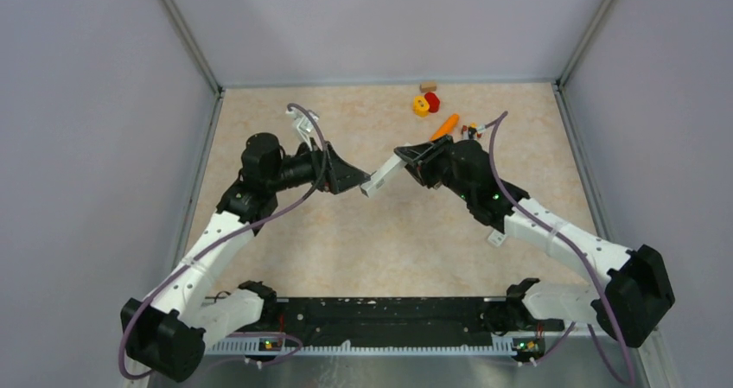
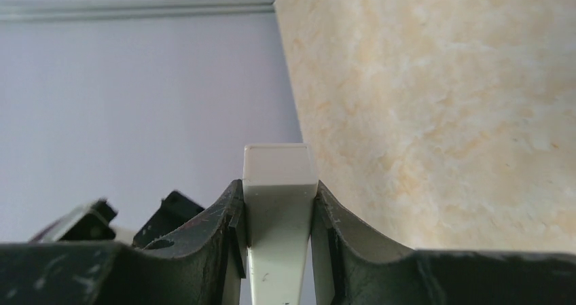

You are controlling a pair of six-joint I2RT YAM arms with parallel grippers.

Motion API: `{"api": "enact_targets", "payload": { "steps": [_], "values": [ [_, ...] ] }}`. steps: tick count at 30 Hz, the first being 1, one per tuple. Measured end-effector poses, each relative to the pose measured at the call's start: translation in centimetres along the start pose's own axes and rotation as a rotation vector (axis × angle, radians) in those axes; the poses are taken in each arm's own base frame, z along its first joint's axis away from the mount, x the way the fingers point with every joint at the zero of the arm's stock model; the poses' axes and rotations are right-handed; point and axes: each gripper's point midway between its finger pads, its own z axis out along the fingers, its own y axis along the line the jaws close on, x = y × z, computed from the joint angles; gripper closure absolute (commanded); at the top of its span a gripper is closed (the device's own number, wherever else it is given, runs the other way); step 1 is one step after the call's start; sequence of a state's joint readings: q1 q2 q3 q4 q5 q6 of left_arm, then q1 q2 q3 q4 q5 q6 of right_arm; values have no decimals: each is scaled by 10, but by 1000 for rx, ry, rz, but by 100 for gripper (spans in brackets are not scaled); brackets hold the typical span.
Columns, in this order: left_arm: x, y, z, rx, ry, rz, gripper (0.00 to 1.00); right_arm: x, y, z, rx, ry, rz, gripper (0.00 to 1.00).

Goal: Load the batteries into the remote control
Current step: Adjust the remote control.

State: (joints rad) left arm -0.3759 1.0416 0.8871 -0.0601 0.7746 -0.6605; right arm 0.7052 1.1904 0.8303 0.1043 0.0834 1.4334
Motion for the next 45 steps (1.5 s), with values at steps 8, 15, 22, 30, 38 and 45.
{"api": "enact_targets", "payload": {
  "steps": [8,15,22,30,38,45],
  "values": [
    [16,22,-7,-80,-47,280,1,-14,-41,-15,288,-87,134,100],
    [-1,-3,1,6,-121,620,1,-22,-41,-25,454,-130,217,100],
    [-3,-21,20,126,-147,952,1,-34,-11,-31,491,-109,316,100],
    [13,-12,31,225,-79,1157,13,-16,-41,-39,656,7,370,100],
    [26,-8,36,302,-36,1223,28,7,-41,-38,696,142,390,100],
    [28,-10,36,328,-36,1255,57,8,-38,-35,683,155,404,100]
  ]
}}
